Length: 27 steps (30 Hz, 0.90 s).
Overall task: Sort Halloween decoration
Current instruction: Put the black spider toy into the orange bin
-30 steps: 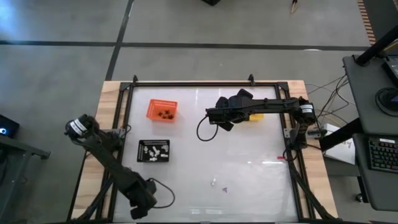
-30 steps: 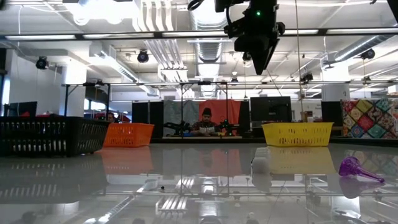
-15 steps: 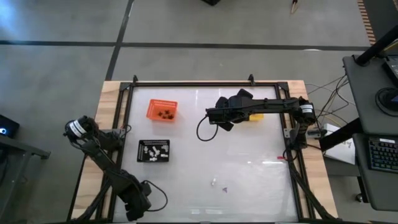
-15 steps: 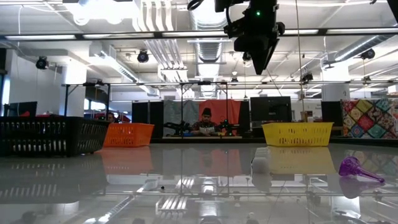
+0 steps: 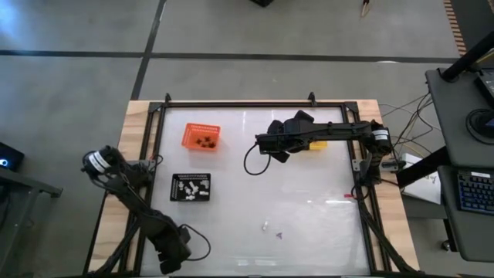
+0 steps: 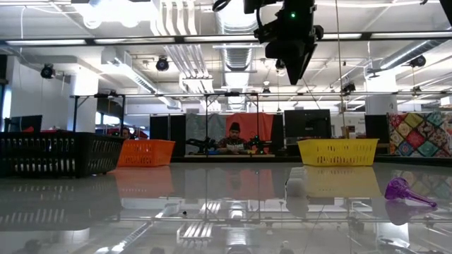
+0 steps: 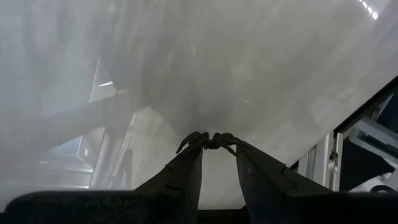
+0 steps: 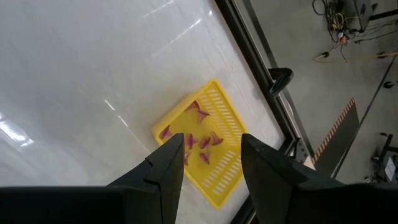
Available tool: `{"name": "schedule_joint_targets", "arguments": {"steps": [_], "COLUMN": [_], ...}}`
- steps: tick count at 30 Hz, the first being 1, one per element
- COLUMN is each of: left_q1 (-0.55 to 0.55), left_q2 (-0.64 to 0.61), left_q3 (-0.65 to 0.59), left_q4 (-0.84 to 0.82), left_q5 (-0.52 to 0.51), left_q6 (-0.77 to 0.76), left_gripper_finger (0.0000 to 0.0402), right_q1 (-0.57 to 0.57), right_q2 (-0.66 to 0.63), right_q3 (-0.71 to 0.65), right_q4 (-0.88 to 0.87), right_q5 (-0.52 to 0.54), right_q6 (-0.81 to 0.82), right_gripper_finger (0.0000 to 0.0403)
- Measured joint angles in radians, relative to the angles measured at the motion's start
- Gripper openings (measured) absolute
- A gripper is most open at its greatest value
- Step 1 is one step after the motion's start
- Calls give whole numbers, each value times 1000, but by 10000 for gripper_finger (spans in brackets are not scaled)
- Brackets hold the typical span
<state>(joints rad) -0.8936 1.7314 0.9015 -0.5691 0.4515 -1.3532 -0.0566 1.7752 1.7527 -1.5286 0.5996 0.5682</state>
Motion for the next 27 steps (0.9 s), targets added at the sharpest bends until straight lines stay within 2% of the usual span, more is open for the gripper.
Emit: {"name": "schedule_joint_targets", "arguments": {"steps": [10,16,27], "left_q1": [31,57,66], "left_q2": [12,12,12], "left_q3": [12,54,62], "left_q4": [-9,5,-8], "left_q5": [-14,-128,-128], "left_q6": [27,82,82], "left_gripper_finger": [87,87,87], "right_q1": [0,0,0], "right_q2": [0,0,0], "right_q3": [0,-1,-1], "right_q4": [9,30,44], "right_q5": [-4,-5,-5], "right_q6": [0,0,0], "right_gripper_finger": [148,148,148]}}
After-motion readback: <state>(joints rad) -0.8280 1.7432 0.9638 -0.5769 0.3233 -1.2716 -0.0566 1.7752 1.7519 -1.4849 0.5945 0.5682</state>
